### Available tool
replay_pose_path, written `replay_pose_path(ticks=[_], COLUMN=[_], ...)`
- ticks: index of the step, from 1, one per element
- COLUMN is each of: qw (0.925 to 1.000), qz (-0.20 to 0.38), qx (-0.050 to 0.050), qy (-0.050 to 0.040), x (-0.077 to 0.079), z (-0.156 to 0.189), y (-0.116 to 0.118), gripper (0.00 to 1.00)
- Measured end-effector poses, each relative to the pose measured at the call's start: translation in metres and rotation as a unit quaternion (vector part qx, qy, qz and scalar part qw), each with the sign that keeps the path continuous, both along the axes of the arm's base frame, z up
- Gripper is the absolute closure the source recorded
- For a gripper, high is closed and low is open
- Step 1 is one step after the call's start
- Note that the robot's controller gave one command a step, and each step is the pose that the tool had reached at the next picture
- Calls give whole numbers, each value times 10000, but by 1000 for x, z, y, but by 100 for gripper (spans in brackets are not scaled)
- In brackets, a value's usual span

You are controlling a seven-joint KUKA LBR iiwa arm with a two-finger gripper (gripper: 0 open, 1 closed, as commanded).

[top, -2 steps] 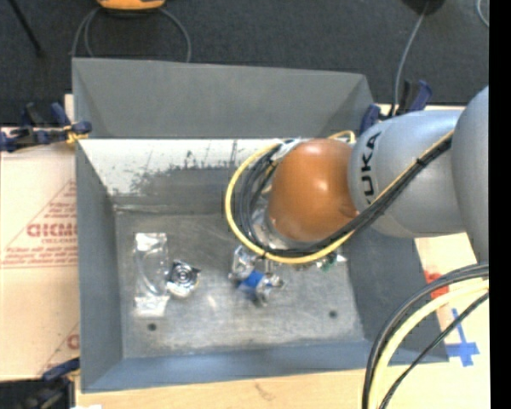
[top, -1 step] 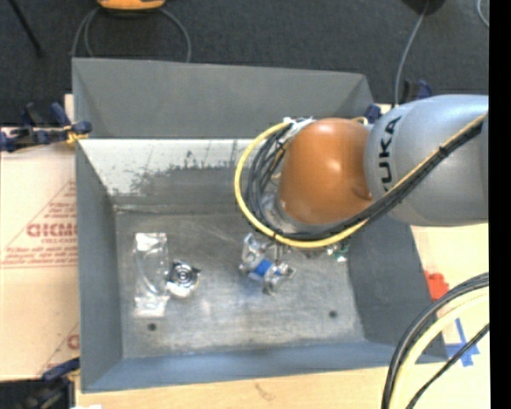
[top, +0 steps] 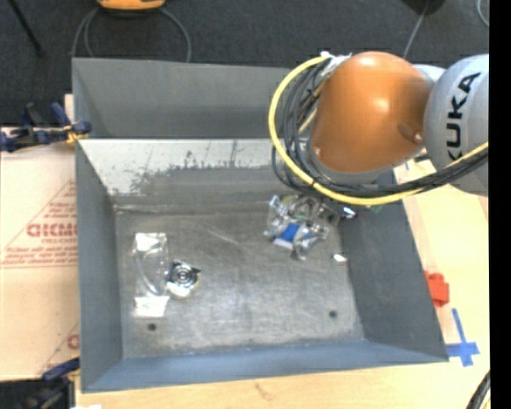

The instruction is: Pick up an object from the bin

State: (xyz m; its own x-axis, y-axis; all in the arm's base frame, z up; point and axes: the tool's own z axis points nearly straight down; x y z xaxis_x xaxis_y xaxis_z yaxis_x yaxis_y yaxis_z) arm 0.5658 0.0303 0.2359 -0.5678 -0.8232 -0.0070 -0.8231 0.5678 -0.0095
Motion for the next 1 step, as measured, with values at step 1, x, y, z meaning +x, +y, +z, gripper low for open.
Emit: replay_pose_path(ticks=[1], qw=[9883], qz=[1524], qx=[-8], qy=[53], x=[11], z=[-30], y=[-2], gripper=[100])
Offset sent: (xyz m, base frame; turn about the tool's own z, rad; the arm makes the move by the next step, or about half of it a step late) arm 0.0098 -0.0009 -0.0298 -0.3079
